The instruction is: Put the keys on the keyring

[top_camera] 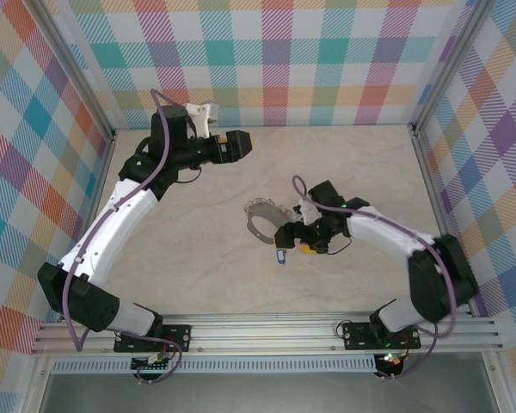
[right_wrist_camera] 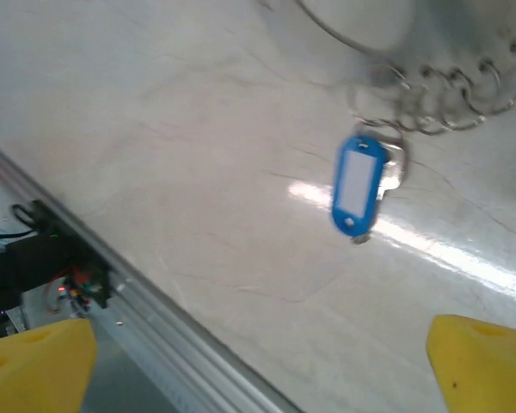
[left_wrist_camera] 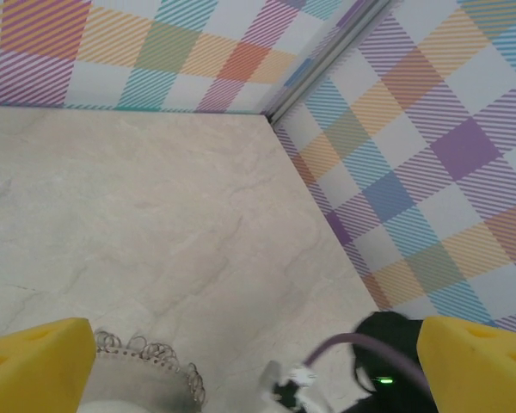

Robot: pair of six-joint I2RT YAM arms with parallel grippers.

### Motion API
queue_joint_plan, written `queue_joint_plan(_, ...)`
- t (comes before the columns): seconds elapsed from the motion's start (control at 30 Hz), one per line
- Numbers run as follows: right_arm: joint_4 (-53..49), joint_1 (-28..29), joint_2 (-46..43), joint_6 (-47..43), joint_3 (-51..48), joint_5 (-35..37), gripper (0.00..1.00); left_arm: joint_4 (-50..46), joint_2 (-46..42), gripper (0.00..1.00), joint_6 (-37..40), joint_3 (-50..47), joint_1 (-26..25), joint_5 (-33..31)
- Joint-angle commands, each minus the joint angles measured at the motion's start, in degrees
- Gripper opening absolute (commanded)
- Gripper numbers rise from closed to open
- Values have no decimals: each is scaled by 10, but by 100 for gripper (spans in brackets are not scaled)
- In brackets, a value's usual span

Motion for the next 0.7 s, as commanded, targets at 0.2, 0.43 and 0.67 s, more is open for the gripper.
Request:
queue_joint_plan(0.2,-64,-78,-99,-12,110,107,100,47,-60,100,8,-73,8,-135)
queue_joint_plan(0.43,33,-144,-109,10,91,324,100,222,-141,100,83,-273,9,-326)
queue_joint_plan(0.67,236,-183,-115,-65,-46,597,100,269,-136,100,157,-385,36,-357)
